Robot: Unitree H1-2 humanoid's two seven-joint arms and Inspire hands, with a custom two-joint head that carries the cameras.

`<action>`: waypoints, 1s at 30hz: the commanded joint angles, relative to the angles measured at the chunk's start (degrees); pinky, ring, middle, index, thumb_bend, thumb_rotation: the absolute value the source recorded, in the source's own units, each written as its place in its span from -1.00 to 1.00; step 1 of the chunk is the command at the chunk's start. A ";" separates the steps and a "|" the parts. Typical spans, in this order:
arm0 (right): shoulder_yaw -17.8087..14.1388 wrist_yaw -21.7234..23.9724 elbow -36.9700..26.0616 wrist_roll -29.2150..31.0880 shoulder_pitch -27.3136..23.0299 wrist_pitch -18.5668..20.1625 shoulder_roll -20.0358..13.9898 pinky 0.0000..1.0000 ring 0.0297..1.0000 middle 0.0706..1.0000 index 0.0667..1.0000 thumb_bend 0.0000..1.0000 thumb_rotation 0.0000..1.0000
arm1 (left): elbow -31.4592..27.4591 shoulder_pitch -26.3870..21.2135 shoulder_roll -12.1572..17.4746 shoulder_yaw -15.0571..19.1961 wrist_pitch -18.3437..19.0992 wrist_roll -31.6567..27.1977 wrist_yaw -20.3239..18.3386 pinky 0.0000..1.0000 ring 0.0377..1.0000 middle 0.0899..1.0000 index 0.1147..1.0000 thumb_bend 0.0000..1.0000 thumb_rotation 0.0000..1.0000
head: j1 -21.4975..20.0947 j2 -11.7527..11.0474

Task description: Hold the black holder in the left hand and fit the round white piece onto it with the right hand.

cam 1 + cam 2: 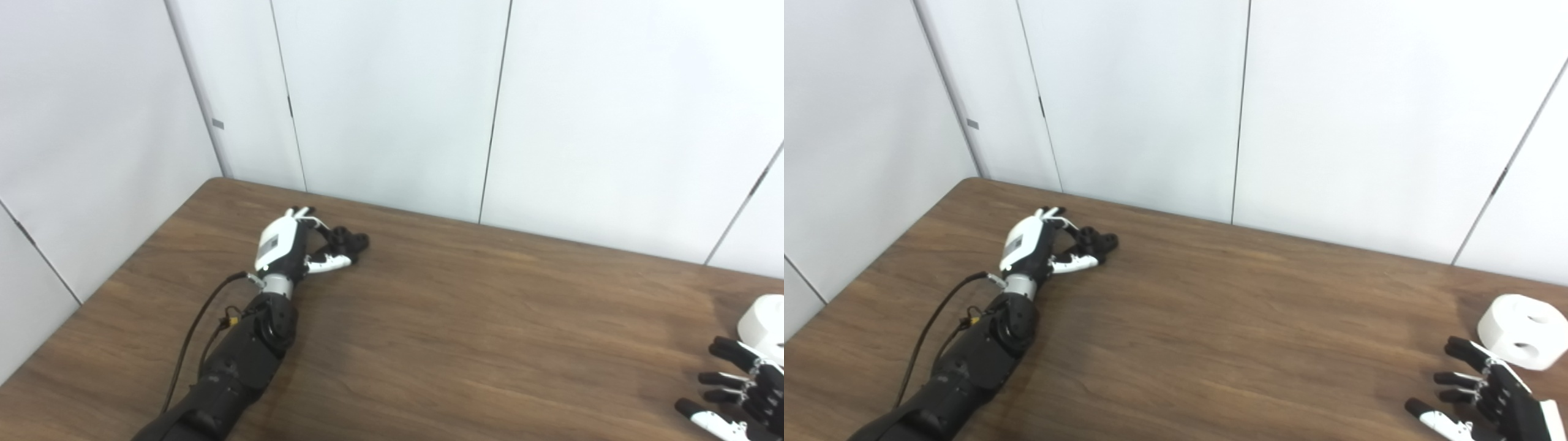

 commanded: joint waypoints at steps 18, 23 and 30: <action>1.19 -0.99 0.71 -1.76 -1.22 -3.57 1.07 -0.05 0.18 0.47 0.42 0.56 -0.64 | -11.63 4.06 -3.40 -7.08 -7.66 0.63 -11.82 0.87 1.00 0.91 -0.17 0.05 -0.89 | -6.74 0.78; 2.09 -2.25 -0.21 -3.56 -1.27 -3.74 2.34 -0.07 0.17 0.46 0.41 0.54 -0.65 | -12.58 4.64 -4.32 -9.48 -8.79 1.32 -14.53 0.85 1.00 0.91 -0.17 0.05 -0.88 | -11.87 1.39; 4.17 -3.03 -2.90 -5.87 -1.22 -1.41 4.43 -0.03 0.21 0.49 0.44 0.47 -0.84 | -13.19 5.68 -5.57 -12.23 -10.13 2.28 -16.82 0.96 1.00 0.90 -0.17 0.05 -0.89 | -19.15 1.87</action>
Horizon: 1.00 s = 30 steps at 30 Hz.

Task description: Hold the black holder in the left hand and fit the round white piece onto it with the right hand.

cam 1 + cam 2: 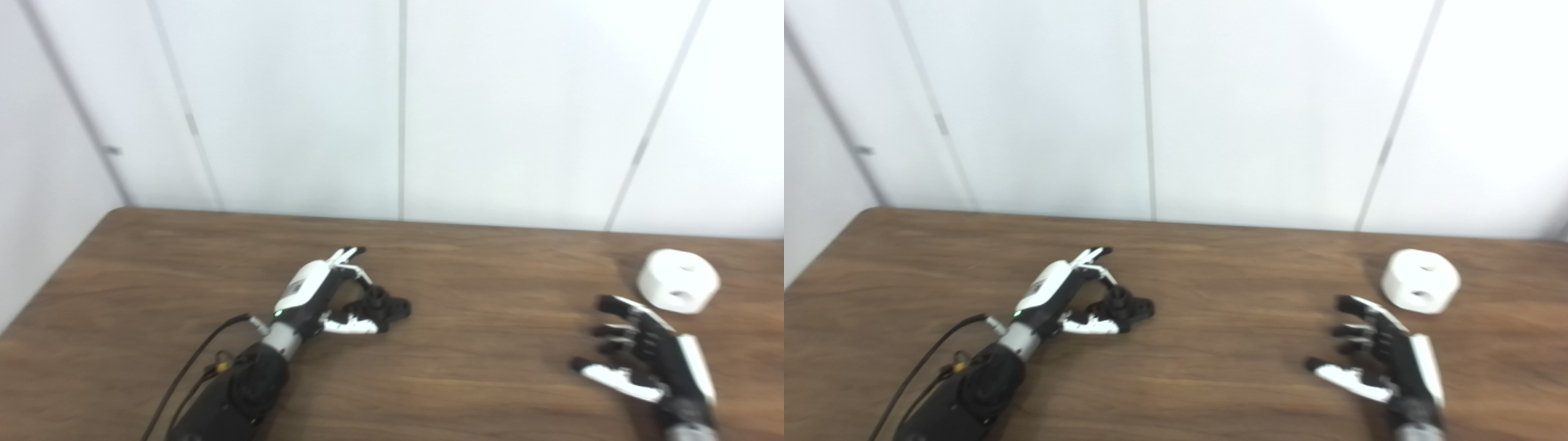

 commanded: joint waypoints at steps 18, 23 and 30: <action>1.55 -1.31 -4.68 -4.96 -1.13 1.92 3.26 -0.05 0.22 0.51 0.44 0.48 -0.84 | -0.41 4.21 -2.67 -7.58 -2.46 2.25 -5.17 1.00 1.00 0.91 -0.17 0.05 -0.89 | -4.94 0.56; 1.74 -0.72 -5.19 -4.23 -1.06 2.11 3.66 -0.05 0.22 0.51 0.45 0.45 -0.88 | -0.93 4.65 -2.80 -8.42 -2.40 2.54 -5.45 1.00 1.00 0.91 -0.17 0.05 -0.89 | -5.11 0.61; 1.57 -0.23 -6.03 -3.49 -0.70 2.45 3.58 -0.04 0.24 0.53 0.45 0.43 -0.94 | -1.45 4.72 -3.03 -8.64 -1.65 2.41 -5.96 1.00 1.00 0.91 -0.17 0.05 -0.89 | -4.14 0.36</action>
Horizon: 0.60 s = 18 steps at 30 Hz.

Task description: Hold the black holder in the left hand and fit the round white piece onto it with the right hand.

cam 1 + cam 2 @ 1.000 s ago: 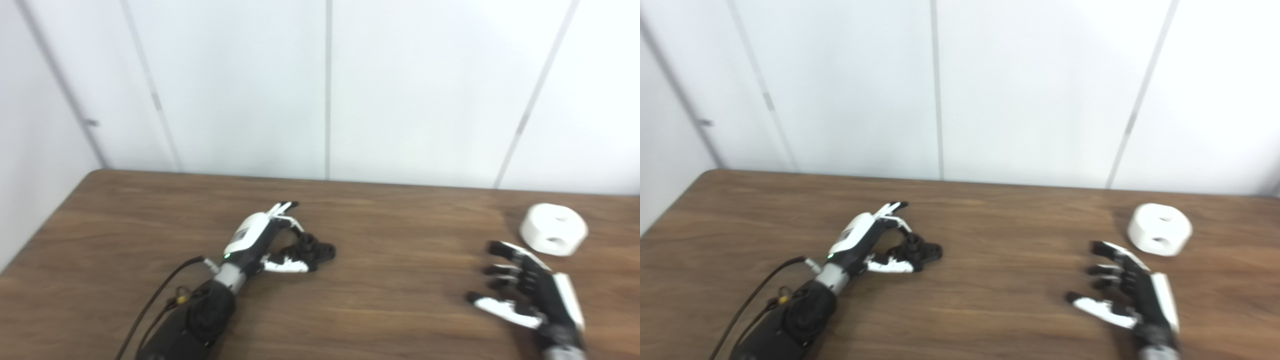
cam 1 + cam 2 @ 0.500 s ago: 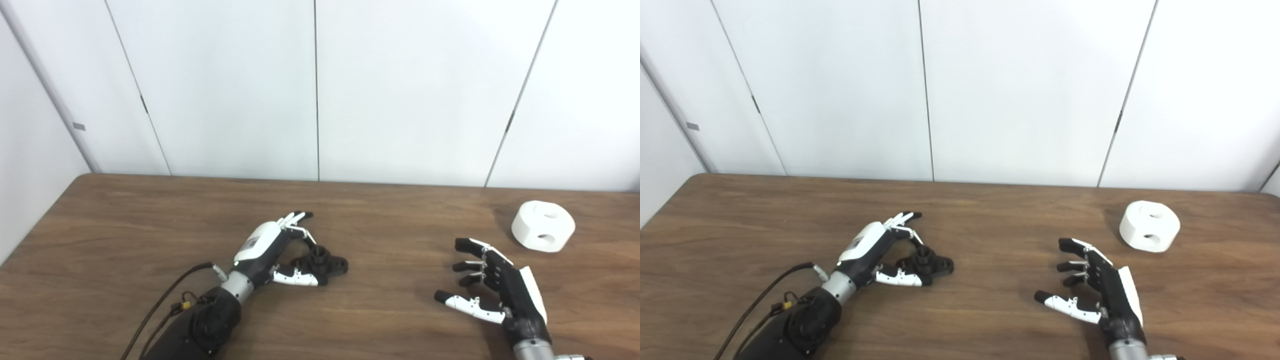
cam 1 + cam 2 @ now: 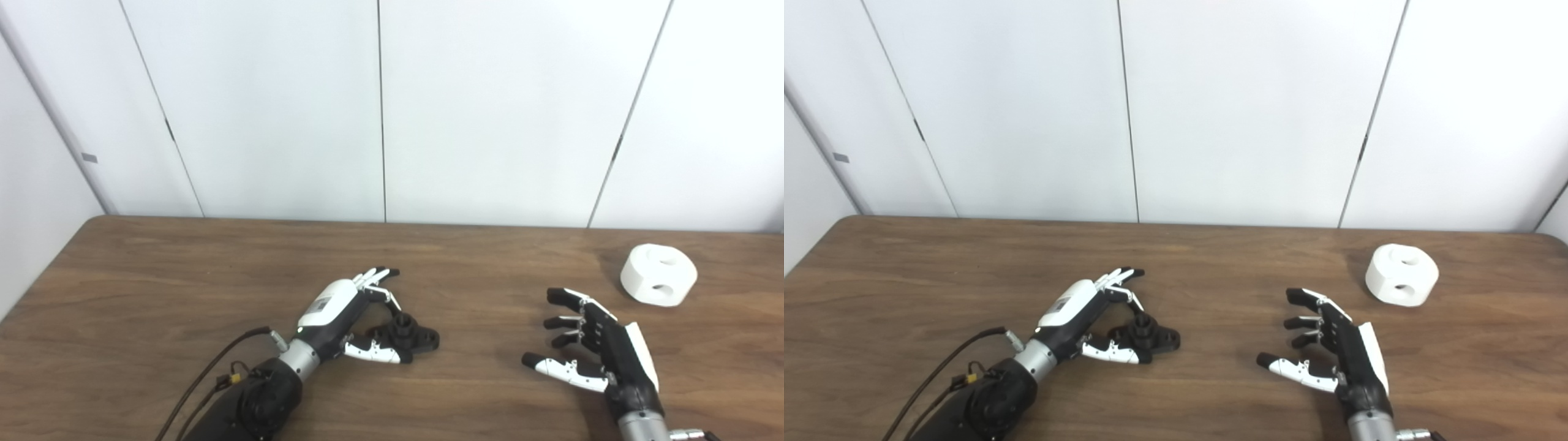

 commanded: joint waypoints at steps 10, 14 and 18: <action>0.14 0.34 -3.57 -0.84 -1.79 -0.35 -1.18 -0.03 0.23 0.52 0.45 0.45 -0.85 | 0.77 4.34 -2.48 -2.49 1.56 2.69 -2.54 1.00 1.00 0.92 -0.17 0.05 -0.89 | 1.50 -0.81; 0.66 2.14 -5.01 -1.16 -4.38 0.98 -2.78 -0.04 0.19 0.51 0.46 0.44 -0.88 | 0.89 4.53 -2.58 -2.50 1.76 2.85 -2.58 1.00 1.00 0.92 -0.17 0.05 -0.89 | 0.76 -1.41; 2.24 4.70 -7.03 -5.38 -8.51 3.43 -6.44 -0.05 0.20 0.51 0.45 0.47 -0.88 | 2.24 4.32 -2.49 -2.40 0.36 3.00 -1.77 1.00 1.00 0.91 -0.17 0.05 -0.89 | -0.01 -0.97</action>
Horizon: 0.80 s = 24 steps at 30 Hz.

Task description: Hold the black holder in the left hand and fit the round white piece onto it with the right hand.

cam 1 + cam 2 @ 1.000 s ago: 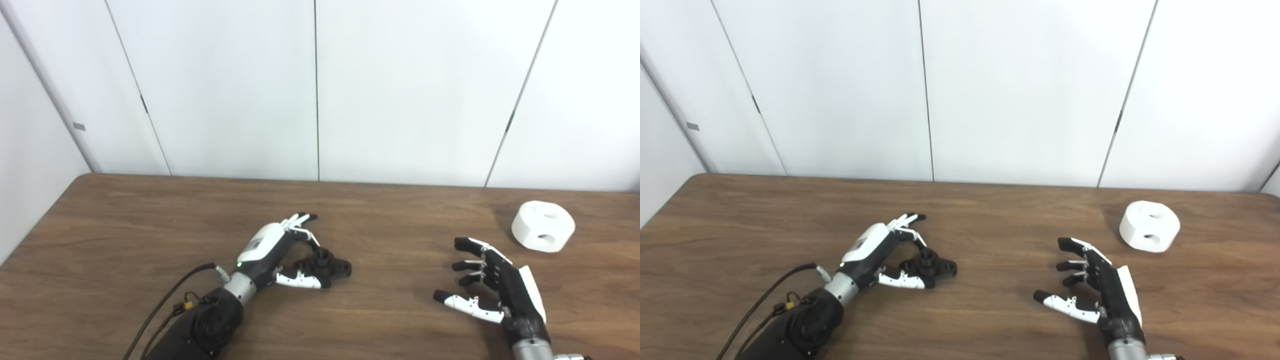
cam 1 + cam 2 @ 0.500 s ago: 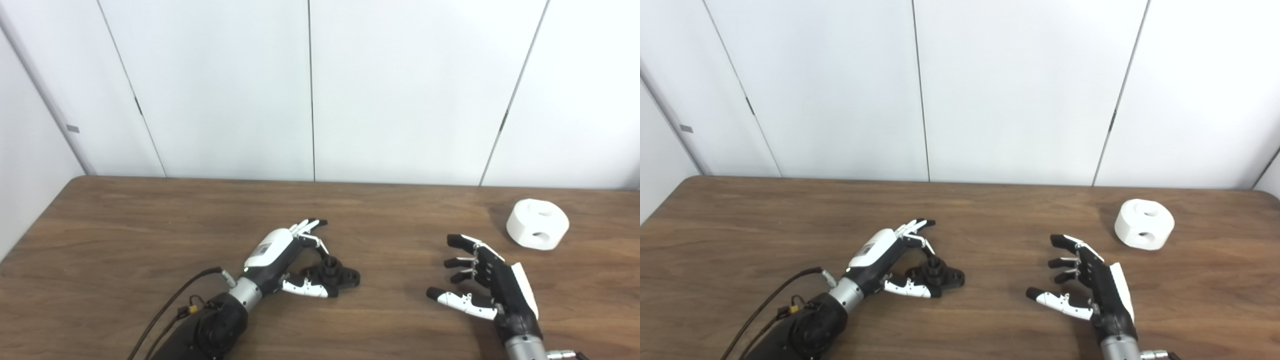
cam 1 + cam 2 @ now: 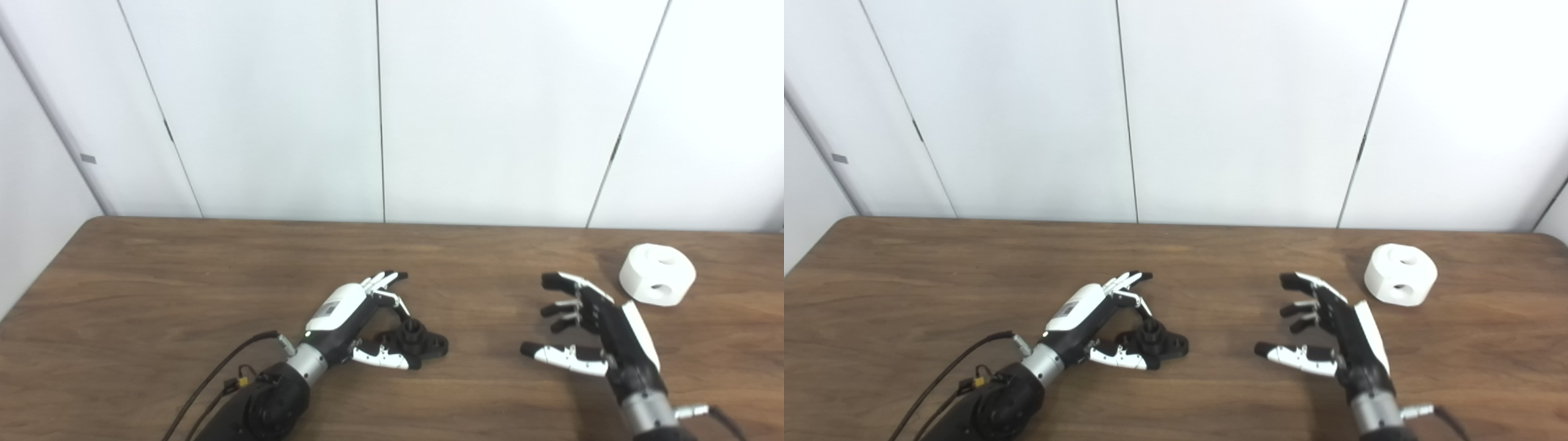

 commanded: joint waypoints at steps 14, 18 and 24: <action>5.36 10.68 -5.09 -14.04 -18.96 11.86 -12.46 0.02 0.29 0.55 0.43 0.59 -0.80 | 4.23 3.29 -1.11 -2.51 -0.22 1.29 -3.24 1.00 1.00 0.91 -0.17 0.05 -0.89 | -2.74 1.23; 9.79 15.48 -4.03 -22.10 -23.27 13.04 -16.83 0.06 0.37 0.60 0.47 0.58 -0.69 | 4.71 3.21 -1.04 -2.53 -0.95 1.18 -3.21 1.00 1.00 0.90 -0.17 0.05 -0.89 | -3.50 0.94; 14.38 21.62 -1.95 -30.23 -28.96 12.90 -20.71 0.17 0.48 0.67 0.49 0.65 -0.61 | 6.17 2.73 -1.12 -2.44 -2.31 1.19 -2.66 1.00 1.00 0.89 -0.17 0.05 -0.89 | -4.27 1.19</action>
